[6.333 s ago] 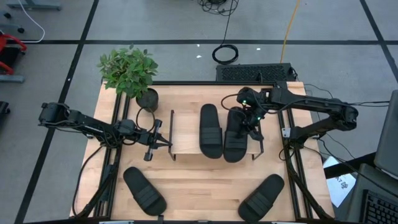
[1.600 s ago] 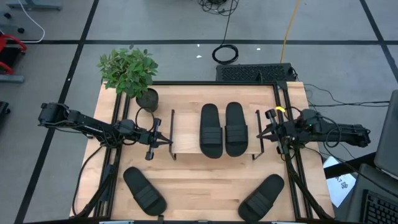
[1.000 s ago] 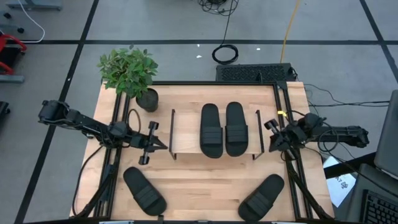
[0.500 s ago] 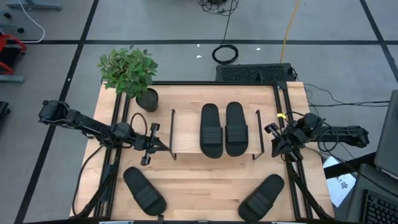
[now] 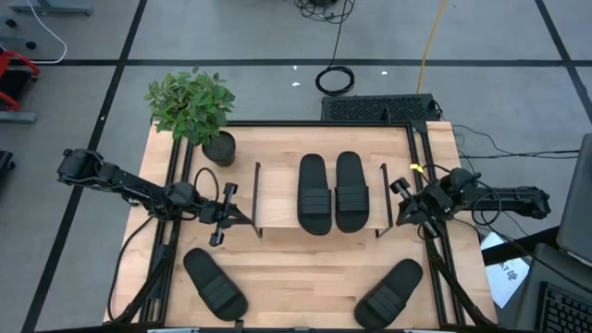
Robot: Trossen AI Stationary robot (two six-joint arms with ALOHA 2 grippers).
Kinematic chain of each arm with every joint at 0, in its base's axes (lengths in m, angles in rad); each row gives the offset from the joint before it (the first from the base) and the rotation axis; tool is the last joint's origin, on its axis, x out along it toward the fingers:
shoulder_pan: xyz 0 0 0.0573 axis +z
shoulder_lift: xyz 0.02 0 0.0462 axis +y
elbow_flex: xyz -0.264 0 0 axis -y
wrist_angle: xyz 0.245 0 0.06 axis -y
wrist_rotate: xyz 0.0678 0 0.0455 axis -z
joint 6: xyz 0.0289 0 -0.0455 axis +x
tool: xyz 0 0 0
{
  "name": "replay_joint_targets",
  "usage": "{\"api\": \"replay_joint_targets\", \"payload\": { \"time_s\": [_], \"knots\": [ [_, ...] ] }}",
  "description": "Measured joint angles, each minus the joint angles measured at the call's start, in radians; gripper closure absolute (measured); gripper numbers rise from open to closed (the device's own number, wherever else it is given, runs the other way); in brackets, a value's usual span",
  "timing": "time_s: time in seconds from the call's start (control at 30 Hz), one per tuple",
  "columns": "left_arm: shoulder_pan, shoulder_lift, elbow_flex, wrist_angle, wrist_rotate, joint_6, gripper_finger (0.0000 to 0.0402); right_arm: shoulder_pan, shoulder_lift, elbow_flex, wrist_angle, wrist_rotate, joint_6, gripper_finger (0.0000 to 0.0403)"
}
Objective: Pick and place slides into the shelf
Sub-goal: Put the black slide under the shelf
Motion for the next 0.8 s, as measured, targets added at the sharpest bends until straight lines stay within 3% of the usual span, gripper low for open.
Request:
{"api": "replay_joint_targets", "payload": {
  "time_s": [0.2, 0.4, 0.6, 0.8],
  "knots": [
    [0.000, 0.000, 0.001, 0.001, 0.000, -0.002, 0.0399, 0.000, 0.000, 0.064, -0.021, -0.005, -0.046, 0.0351],
    [0.000, 0.000, 0.001, 0.001, 0.000, -0.021, 0.0399, 0.000, 0.006, 0.217, -0.228, -0.011, -0.061, 0.0307],
    [0.000, 0.000, 0.001, 0.001, 0.000, -0.037, 0.0399, 0.001, 0.054, 0.336, -0.235, -0.145, 0.091, 0.0266],
    [0.000, 0.000, 0.001, 0.001, 0.000, -0.029, 0.0399, 0.001, 0.154, 0.365, -0.260, -0.165, 0.331, 0.0237]
  ]
}}
